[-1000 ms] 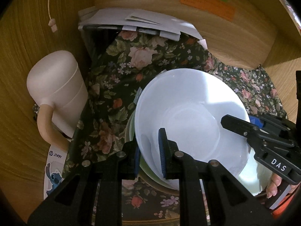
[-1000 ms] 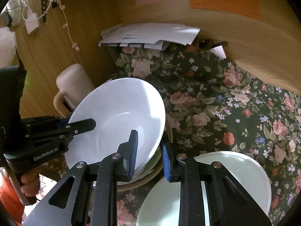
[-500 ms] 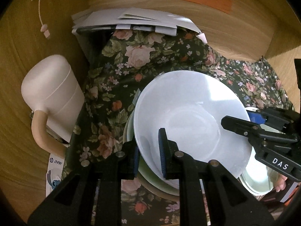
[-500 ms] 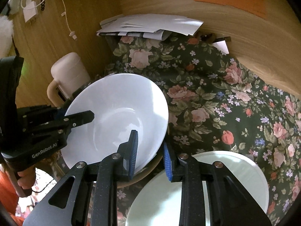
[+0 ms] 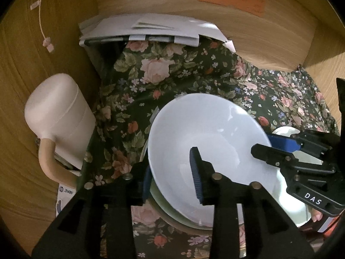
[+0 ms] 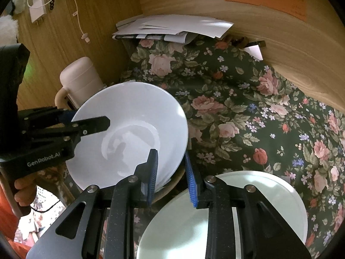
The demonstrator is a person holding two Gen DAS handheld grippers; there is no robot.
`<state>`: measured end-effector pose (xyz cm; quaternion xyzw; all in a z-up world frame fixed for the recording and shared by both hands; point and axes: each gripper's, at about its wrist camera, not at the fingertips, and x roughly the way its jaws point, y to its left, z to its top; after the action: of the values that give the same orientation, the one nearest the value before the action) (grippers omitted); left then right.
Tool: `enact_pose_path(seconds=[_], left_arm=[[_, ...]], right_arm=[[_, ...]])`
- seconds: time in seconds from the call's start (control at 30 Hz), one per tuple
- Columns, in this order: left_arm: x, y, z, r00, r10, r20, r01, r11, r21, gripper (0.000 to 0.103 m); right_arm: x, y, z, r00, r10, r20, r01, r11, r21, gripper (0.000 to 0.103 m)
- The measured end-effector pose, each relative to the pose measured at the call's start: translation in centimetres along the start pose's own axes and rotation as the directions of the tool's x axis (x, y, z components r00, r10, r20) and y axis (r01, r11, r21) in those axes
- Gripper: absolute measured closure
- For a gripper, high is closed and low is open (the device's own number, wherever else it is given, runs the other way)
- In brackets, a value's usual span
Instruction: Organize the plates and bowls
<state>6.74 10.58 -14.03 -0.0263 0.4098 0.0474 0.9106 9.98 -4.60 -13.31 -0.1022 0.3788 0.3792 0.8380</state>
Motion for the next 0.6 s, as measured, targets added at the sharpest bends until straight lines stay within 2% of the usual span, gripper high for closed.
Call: enact_pose_path(seconds=[0.03, 0.13, 0.27, 0.33, 0.4, 0.43, 0.6], left_arm=[[-0.2, 0.0, 0.1, 1.0, 0.003, 0.009, -0.003, 1.0, 0.003, 0.068], [-1.3, -0.3, 0.3, 0.997, 0.038, 0.062, -0.039, 0.999, 0.028, 0.054], [-1.7, 0.2, 0.3, 0.998, 0.021, 0.059, -0.023, 0.999, 0.024, 0.053], [-1.5, 0.9, 0.2, 0.998, 0.039, 0.05, -0.039, 0.999, 0.001, 0.053], [-1.1, 1.9, -0.2, 0.999, 0.036, 0.031, -0.035, 0.999, -0.031, 0.053], [-0.9, 2.4, -0.4, 0.999, 0.03, 0.018, -0.029, 0.998, -0.049, 0.053], [0.3, 3.3, -1.9, 0.999, -0.02, -0.044, 0.016, 0.996, -0.083, 0.053]], right_arm=[[-0.2, 0.0, 0.1, 1.0, 0.001, 0.005, -0.001, 1.0, -0.002, 0.078], [-0.6, 0.0, 0.2, 1.0, 0.006, 0.016, -0.005, 1.0, -0.007, 0.078], [-0.9, 0.0, 0.4, 1.0, 0.0, 0.03, 0.001, 1.0, -0.013, 0.075], [-0.9, -0.1, 0.5, 0.999, -0.003, 0.033, 0.003, 1.0, -0.01, 0.07], [-0.8, -0.4, 0.5, 0.999, -0.003, 0.034, 0.003, 1.0, -0.002, 0.061], [-0.7, -0.5, 0.5, 1.0, -0.005, 0.031, 0.005, 1.0, 0.001, 0.059], [0.5, -1.3, 0.5, 1.0, 0.01, -0.012, -0.01, 1.0, 0.016, 0.058]])
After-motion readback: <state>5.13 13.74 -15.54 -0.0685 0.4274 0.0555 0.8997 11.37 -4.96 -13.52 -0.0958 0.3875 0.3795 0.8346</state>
